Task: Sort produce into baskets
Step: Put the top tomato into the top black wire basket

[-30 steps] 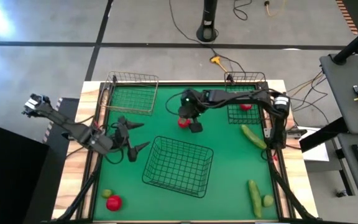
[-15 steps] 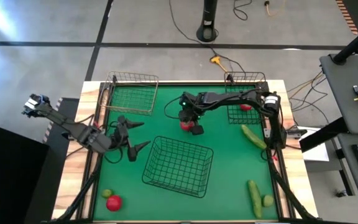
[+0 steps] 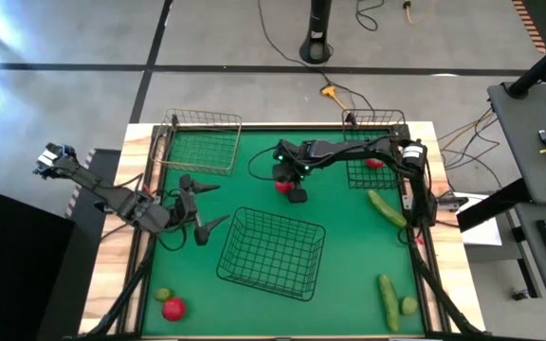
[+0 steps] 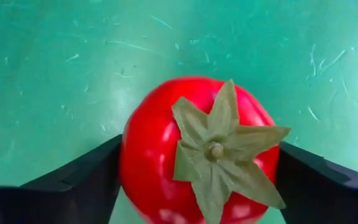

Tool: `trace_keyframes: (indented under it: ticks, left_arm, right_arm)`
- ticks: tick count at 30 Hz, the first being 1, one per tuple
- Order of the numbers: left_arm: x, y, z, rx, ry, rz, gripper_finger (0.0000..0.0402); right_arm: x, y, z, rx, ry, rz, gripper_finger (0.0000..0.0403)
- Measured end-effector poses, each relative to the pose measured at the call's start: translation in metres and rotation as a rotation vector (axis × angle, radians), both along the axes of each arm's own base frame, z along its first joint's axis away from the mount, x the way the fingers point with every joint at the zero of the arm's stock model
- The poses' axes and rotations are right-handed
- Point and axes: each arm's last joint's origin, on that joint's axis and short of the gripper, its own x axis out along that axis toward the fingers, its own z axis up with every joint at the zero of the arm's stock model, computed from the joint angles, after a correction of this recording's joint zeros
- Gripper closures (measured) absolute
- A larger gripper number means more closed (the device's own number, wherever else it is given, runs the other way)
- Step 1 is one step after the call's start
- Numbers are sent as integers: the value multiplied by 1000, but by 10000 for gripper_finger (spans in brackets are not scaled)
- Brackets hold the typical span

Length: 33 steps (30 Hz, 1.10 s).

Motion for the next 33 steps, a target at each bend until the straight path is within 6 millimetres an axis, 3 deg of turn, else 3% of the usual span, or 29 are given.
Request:
trace_keyframes:
  ticks: [6, 12, 19, 23, 27, 33]
  left_arm:
    - [2, -1, -3, 10, 17, -9, 8]
    - [6, -4, -7, 76, 61, -22, 8]
    - [8, -5, -9, 156, 98, -39, 8]
    - [9, -5, -6, 156, 73, -34, 8]
    - [10, -4, 3, 148, 33, 14, 8]
    - [10, -5, 22, 116, -8, 39, 8]
  right_arm:
    - [0, 1, 12, 43, 26, -86, 104]
    - [-15, 14, 79, -31, 82, -103, 95]
    - [-76, 29, 159, -171, 67, -360, 101]
    - [-120, 33, 183, -300, 10, -598, 100]
    - [-165, 31, 178, -382, 45, -836, 100]
    - [-203, 8, 128, -266, 103, -1186, 99]
